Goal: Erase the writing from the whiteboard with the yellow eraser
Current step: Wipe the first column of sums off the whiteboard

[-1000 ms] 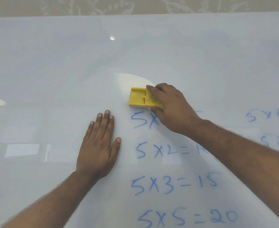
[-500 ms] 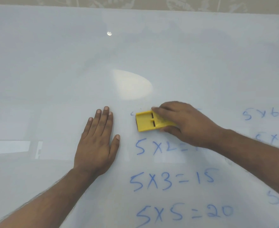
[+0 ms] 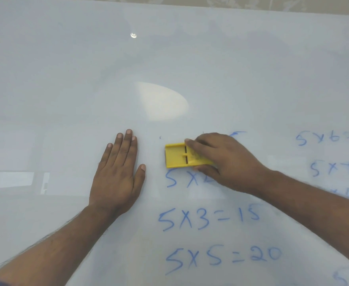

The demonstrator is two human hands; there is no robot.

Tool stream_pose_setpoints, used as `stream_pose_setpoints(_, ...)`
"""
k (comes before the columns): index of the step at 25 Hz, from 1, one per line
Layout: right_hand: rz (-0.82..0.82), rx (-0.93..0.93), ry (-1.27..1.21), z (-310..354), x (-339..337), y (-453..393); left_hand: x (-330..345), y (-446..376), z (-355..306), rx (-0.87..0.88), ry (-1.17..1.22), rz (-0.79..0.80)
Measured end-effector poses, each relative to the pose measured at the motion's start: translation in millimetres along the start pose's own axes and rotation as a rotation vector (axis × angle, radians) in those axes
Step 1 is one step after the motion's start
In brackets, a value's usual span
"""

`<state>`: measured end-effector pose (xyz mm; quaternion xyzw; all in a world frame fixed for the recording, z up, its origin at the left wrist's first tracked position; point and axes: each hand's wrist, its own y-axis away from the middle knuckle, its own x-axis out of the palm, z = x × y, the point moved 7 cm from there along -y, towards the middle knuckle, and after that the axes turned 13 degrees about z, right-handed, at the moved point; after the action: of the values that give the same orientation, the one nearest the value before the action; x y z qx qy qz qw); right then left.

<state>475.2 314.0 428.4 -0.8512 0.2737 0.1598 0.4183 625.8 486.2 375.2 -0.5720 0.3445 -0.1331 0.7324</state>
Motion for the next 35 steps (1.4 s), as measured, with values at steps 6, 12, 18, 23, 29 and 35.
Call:
stream_pose_setpoints(6, -0.203, 0.254, -0.043, -36.8, -26.9, -33.9, 1.6, 1.2, -0.4, -0.019, 0.015, -0.005)
stream_pose_setpoints(12, -0.146, 0.1, -0.053, 11.5, -2.0, -40.4, 1.3, 3.6, 1.8, 0.007, 0.008, -0.006)
stream_pose_setpoints(18, -0.129, 0.085, 0.087, -42.6, -17.2, 11.6, 3.5, 5.5, 2.9, -0.006, -0.01, -0.008)
stream_pose_setpoints(23, -0.238, 0.292, -0.025, -72.1, -33.0, -6.0, 7.3, 7.1, 3.1, 0.002, -0.035, -0.025)
stream_pose_setpoints(29, -0.123, 0.142, -0.014, -17.5, 8.1, 40.8, 6.2, 8.7, 3.0, 0.043, -0.051, -0.027)
stream_pose_setpoints(35, -0.121, 0.281, 0.056, -76.5, -19.2, 83.2, 8.1, 13.5, 0.5, 0.046, -0.056, -0.02)
